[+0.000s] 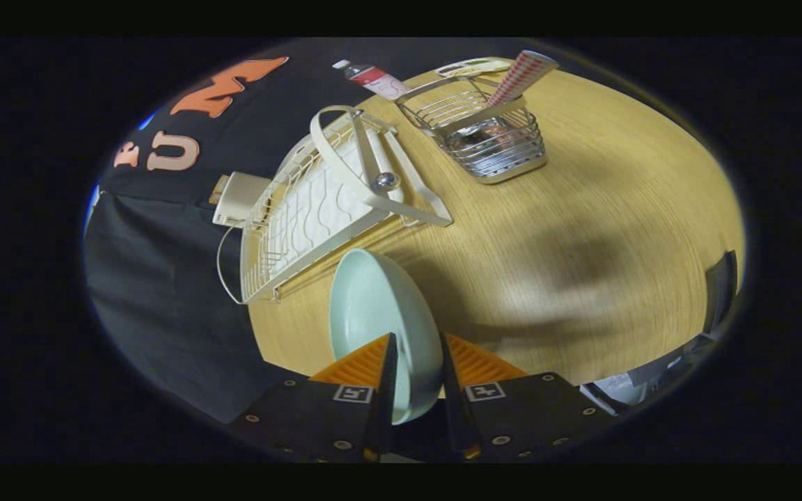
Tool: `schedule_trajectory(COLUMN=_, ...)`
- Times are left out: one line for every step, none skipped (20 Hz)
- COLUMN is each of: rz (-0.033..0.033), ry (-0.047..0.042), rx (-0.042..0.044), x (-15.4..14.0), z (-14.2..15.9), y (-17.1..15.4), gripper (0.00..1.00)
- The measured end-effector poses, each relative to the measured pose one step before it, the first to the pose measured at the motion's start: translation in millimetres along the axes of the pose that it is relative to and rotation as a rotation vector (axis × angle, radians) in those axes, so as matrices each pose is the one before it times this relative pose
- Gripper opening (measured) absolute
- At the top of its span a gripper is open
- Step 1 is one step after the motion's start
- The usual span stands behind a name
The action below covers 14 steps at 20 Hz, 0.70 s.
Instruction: Take the plate from the dish rack, then take the spoon from the basket and place it into the plate.
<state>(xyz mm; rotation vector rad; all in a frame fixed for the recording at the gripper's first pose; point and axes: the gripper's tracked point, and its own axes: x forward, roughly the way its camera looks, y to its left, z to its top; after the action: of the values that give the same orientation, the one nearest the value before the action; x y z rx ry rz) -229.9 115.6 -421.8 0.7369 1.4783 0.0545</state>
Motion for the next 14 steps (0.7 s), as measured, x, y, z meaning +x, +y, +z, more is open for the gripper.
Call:
schedule_trajectory(rz=-0.01299, ry=-0.00998, rx=-0.00351, x=1.23, z=2.55, y=-3.55, gripper=0.37)
schedule_trajectory(rz=0.00716, ry=-0.00611, rx=0.00005, x=0.93, z=1.42, y=0.49, gripper=0.42)
schedule_trajectory(rz=0.01258, ry=-0.00236, rx=0.01133, x=-0.32, z=0.69, y=2.07, gripper=0.42)
schedule_trajectory(rz=0.01244, ry=-0.00803, rx=0.00377, x=-0.36, z=2.67, y=2.20, gripper=0.42)
schedule_trajectory(rz=0.00623, ry=-0.02156, rx=-0.00552, x=-1.28, z=3.49, y=1.24, gripper=0.42)
schedule_trajectory(rz=0.00137, ry=-0.02719, rx=-0.01524, x=-1.87, z=5.39, y=-0.11, gripper=0.42)
schedule_trajectory(rz=-0.00018, ry=-0.03149, rx=-0.01856, x=-2.22, z=6.40, y=-0.76, gripper=0.42)
schedule_trajectory(rz=-0.00605, ry=-0.03176, rx=-0.02146, x=-2.01, z=6.50, y=-1.80, gripper=0.45)
schedule_trajectory(rz=-0.00589, ry=-0.03732, rx=-0.02358, x=-3.16, z=8.20, y=-2.48, gripper=0.52)
schedule_trajectory(rz=-0.01127, ry=-0.04376, rx=-0.02493, x=-3.73, z=9.56, y=-4.06, gripper=0.55)
schedule_trajectory(rz=-0.01123, ry=-0.05213, rx=-0.02278, x=-2.98, z=11.32, y=-5.33, gripper=0.61)
schedule_trajectory(rz=-0.01206, ry=-0.05003, rx=-0.02481, x=-3.02, z=11.12, y=-4.08, gripper=0.63)
schedule_trajectory(rz=-0.01448, ry=-0.04453, rx=-0.02430, x=-4.17, z=9.49, y=-6.25, gripper=0.65)
schedule_trajectory(rz=-0.01889, ry=-0.04338, rx=-0.02262, x=-1.75, z=10.47, y=-6.76, gripper=0.66)
